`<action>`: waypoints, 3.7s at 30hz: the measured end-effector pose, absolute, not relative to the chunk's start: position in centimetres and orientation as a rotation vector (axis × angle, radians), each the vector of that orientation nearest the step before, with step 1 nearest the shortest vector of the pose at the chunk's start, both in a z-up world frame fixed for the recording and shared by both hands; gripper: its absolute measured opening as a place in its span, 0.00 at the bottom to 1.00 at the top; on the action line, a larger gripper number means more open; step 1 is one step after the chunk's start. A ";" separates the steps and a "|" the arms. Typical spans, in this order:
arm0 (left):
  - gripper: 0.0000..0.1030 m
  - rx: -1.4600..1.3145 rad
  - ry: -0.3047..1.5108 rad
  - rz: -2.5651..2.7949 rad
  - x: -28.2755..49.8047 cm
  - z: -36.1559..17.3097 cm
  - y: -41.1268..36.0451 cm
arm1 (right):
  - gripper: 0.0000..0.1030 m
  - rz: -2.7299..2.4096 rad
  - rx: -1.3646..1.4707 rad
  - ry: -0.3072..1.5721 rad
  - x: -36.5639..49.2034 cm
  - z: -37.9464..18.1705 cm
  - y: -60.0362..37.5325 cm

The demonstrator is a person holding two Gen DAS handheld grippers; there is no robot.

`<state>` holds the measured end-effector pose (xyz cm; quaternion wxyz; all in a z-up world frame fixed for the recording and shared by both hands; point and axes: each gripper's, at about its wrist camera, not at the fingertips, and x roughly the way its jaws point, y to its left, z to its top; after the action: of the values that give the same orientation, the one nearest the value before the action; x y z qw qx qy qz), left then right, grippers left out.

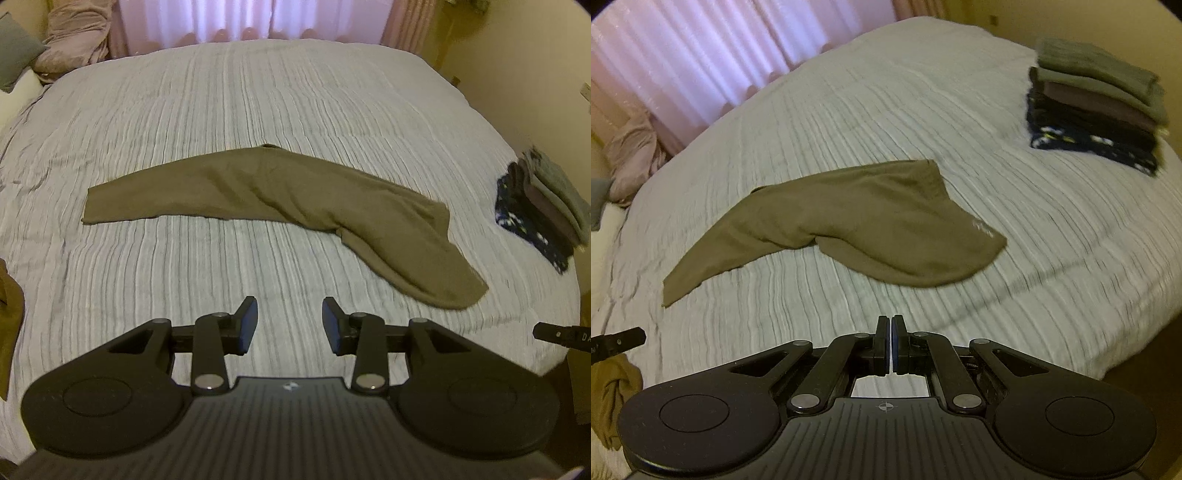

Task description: Fold clothes

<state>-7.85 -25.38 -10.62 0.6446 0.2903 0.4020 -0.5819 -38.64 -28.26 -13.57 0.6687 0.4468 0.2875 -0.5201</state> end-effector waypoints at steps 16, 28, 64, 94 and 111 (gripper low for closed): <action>0.33 0.629 0.970 -1.164 -11.9 -12.2 -30.3 | 0.04 -0.965 0.892 0.604 -41.3 -14.4 -37.3; 0.33 0.636 0.992 -1.071 -11.4 -12.9 -30.4 | 0.00 -0.907 0.871 0.574 -42.3 -15.5 -40.8; 0.40 0.416 1.080 -0.931 9.1 -31.9 -40.4 | 0.79 -1.286 1.101 0.613 -43.2 -32.2 -48.0; 0.31 0.039 0.691 -1.323 12.8 -21.8 -62.5 | 0.87 -1.382 0.988 0.155 -44.6 -28.6 -63.5; 0.29 0.575 0.918 -1.256 6.3 -38.3 -56.4 | 0.87 -1.530 1.483 0.056 -54.0 -37.1 -47.6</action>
<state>6.30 -56.44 -38.29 0.6755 0.2558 0.4080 -0.5585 -53.98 -47.64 -37.14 0.4837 0.6090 0.0230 -0.6282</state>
